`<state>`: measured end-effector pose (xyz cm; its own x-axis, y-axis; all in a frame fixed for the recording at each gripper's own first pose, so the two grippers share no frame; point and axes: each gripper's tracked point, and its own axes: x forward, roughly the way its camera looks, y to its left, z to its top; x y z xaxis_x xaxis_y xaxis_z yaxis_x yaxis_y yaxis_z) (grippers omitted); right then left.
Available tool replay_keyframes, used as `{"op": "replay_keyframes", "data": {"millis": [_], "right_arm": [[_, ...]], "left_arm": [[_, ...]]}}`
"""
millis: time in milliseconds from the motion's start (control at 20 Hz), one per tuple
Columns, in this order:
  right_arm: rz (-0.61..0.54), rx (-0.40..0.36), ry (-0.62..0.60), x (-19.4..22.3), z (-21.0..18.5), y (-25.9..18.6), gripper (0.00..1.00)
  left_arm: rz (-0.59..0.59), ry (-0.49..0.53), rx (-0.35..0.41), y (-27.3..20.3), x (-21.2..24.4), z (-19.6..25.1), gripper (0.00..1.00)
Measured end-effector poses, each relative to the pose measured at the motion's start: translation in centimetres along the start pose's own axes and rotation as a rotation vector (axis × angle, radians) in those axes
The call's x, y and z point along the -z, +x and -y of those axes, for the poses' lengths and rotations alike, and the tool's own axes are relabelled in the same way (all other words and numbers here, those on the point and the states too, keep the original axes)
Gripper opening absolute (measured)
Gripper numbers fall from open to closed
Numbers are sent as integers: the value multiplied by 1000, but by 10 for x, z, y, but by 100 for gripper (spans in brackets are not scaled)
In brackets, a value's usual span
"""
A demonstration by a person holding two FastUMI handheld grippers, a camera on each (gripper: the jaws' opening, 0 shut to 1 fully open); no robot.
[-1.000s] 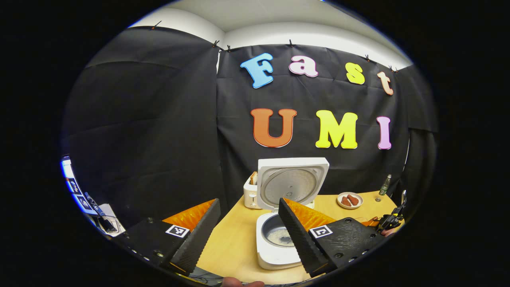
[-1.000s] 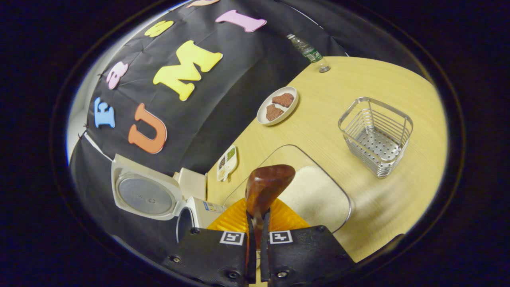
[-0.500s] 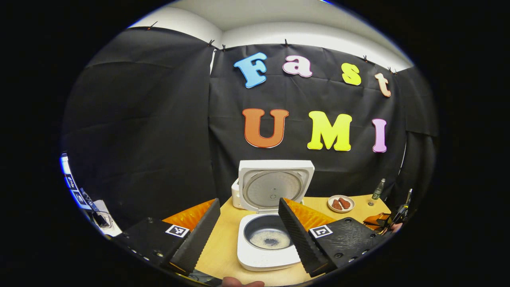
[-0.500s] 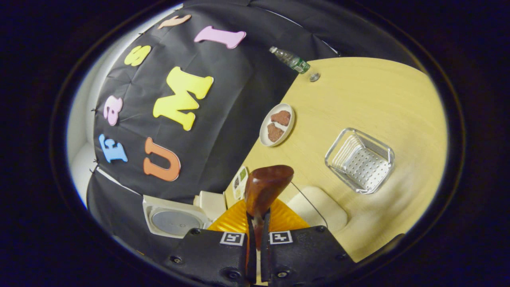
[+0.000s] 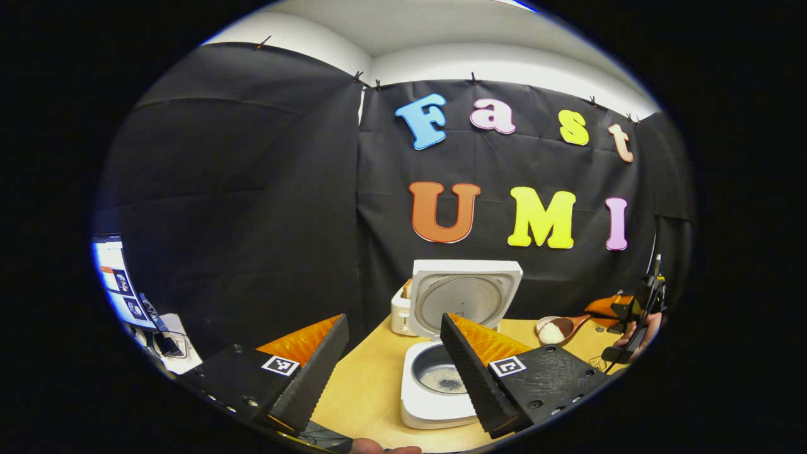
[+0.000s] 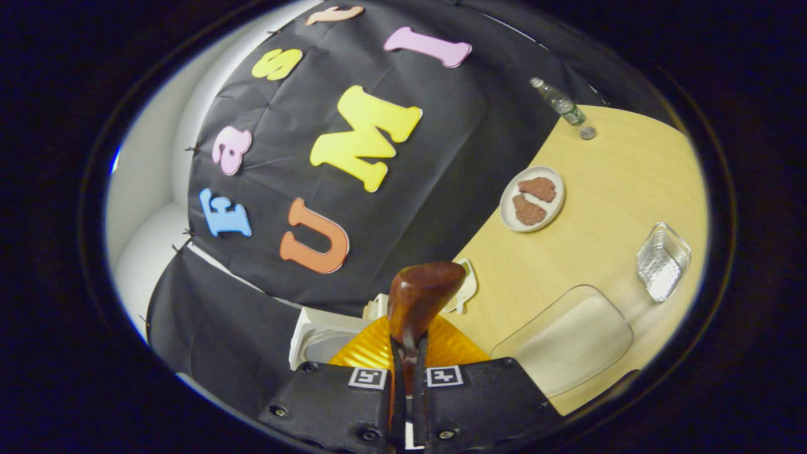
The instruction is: Close the left gripper, press the button to open the rice cooker; take a wooden spoon from the chopstick holder with the right hand, scoop a spoonful of rice and pour it into the rice cooker, then put the wooden spoon back into the chopstick holder.
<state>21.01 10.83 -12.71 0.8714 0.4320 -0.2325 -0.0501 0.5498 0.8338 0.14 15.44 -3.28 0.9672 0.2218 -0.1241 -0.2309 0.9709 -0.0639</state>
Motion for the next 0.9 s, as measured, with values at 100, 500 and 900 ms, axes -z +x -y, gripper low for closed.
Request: {"op": "replay_keyframes", "data": {"millis": [100, 500, 900], "right_arm": [[-40, -24, -34, 21, -21, 19, 9], [-145, 22, -191, 100, -42, 76, 10], [-111, 87, -494, 111, -46, 89, 10]], "left_arm": [[-7, -1, -21, -6, 4, -19, 94], [-42, 3, -33, -26, 21, -68, 94], [-54, 5, -27, -17, 27, -86, 94]]}}
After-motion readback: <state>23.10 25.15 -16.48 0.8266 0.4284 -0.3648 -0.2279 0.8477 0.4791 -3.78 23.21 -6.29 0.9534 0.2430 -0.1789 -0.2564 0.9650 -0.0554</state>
